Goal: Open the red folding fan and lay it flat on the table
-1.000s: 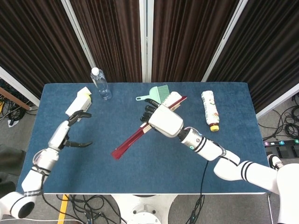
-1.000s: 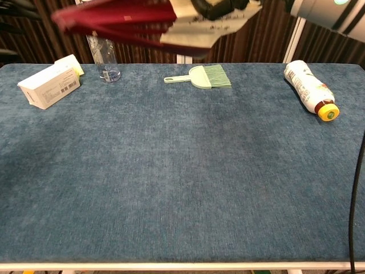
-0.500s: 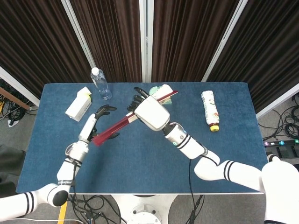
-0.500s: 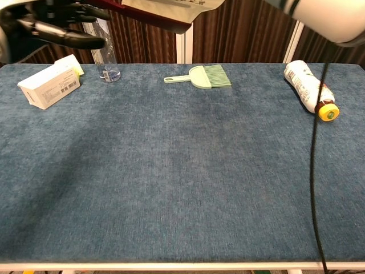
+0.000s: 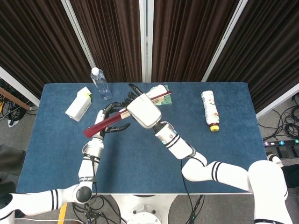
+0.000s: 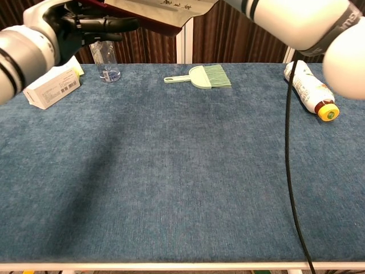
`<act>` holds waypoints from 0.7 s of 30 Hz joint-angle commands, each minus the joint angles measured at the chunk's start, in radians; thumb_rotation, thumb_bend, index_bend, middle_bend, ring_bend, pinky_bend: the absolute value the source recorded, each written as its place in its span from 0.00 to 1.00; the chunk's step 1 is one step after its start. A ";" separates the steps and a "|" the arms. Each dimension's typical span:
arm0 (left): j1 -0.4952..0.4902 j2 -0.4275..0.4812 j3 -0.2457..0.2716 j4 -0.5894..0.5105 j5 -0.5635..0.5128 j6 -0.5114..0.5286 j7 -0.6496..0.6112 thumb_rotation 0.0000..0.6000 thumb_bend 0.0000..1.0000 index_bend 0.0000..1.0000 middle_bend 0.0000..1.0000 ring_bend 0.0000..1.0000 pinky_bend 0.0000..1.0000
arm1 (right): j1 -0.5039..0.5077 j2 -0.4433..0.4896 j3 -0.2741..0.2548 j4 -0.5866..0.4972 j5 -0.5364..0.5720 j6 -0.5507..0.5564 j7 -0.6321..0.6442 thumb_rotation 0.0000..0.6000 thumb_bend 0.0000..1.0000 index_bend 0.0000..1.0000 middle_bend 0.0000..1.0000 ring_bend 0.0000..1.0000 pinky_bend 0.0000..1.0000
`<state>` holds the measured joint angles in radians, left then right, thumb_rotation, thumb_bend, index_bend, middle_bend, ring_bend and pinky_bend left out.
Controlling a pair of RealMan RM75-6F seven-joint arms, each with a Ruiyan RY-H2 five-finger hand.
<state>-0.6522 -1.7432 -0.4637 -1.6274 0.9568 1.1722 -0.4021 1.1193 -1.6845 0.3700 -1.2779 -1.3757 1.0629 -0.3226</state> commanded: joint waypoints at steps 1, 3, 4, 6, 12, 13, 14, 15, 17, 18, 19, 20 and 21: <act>-0.011 -0.022 -0.017 0.016 -0.020 -0.003 0.006 1.00 0.00 0.37 0.32 0.16 0.26 | 0.009 -0.011 0.003 0.012 0.004 -0.002 -0.007 1.00 0.76 0.83 0.63 0.38 0.14; -0.015 -0.043 -0.029 0.030 -0.025 0.009 0.007 1.00 0.00 0.42 0.35 0.18 0.26 | 0.014 -0.021 0.005 0.021 0.006 0.002 -0.010 1.00 0.76 0.83 0.63 0.38 0.13; -0.017 -0.051 -0.032 0.035 -0.027 0.011 0.011 1.00 0.00 0.44 0.37 0.19 0.26 | 0.016 -0.024 0.006 0.024 0.007 0.003 -0.009 1.00 0.76 0.83 0.63 0.38 0.13; -0.019 -0.067 -0.040 0.046 -0.029 0.023 0.016 1.00 0.00 0.48 0.41 0.22 0.28 | 0.020 -0.031 0.006 0.029 0.009 0.005 -0.008 1.00 0.76 0.83 0.63 0.38 0.12; -0.018 -0.105 -0.068 0.080 -0.042 0.033 -0.001 1.00 0.10 0.61 0.54 0.31 0.34 | 0.022 -0.048 0.005 0.040 0.013 0.017 -0.005 1.00 0.76 0.83 0.63 0.38 0.12; -0.017 -0.107 -0.074 0.083 -0.046 0.032 -0.006 1.00 0.11 0.62 0.55 0.32 0.34 | 0.022 -0.051 0.004 0.042 0.013 0.018 -0.005 1.00 0.76 0.83 0.63 0.38 0.12; -0.016 -0.114 -0.081 0.089 -0.048 0.037 -0.010 1.00 0.14 0.65 0.58 0.34 0.35 | 0.022 -0.053 0.002 0.043 0.013 0.019 -0.006 1.00 0.76 0.83 0.63 0.38 0.12; -0.016 -0.117 -0.083 0.094 -0.048 0.038 -0.010 1.00 0.15 0.67 0.60 0.36 0.36 | 0.023 -0.055 0.000 0.044 0.011 0.020 -0.006 1.00 0.76 0.83 0.63 0.38 0.12; -0.014 -0.123 -0.085 0.107 -0.044 0.043 -0.010 1.00 0.19 0.71 0.64 0.40 0.39 | 0.024 -0.055 -0.004 0.043 0.007 0.021 -0.007 1.00 0.76 0.83 0.63 0.38 0.12; -0.013 -0.126 -0.085 0.114 -0.042 0.046 -0.009 1.00 0.21 0.73 0.67 0.42 0.40 | 0.024 -0.054 -0.006 0.042 0.003 0.023 -0.007 1.00 0.76 0.83 0.63 0.38 0.12; -0.012 -0.126 -0.083 0.122 -0.040 0.045 -0.005 1.00 0.25 0.75 0.70 0.45 0.42 | 0.023 -0.052 -0.008 0.040 -0.001 0.026 -0.007 1.00 0.76 0.83 0.63 0.38 0.12; -0.010 -0.122 -0.076 0.132 -0.034 0.040 0.004 1.00 0.27 0.75 0.71 0.47 0.44 | 0.021 -0.049 -0.009 0.036 -0.004 0.029 -0.005 1.00 0.76 0.83 0.63 0.38 0.12; -0.009 -0.115 -0.067 0.140 -0.028 0.035 0.016 1.00 0.29 0.76 0.72 0.48 0.45 | 0.018 -0.045 -0.011 0.031 -0.005 0.031 -0.001 1.00 0.76 0.83 0.63 0.38 0.12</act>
<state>-0.6635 -1.8638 -0.5400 -1.4963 0.9215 1.2124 -0.3979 1.1394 -1.7323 0.3607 -1.2440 -1.3789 1.0920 -0.3258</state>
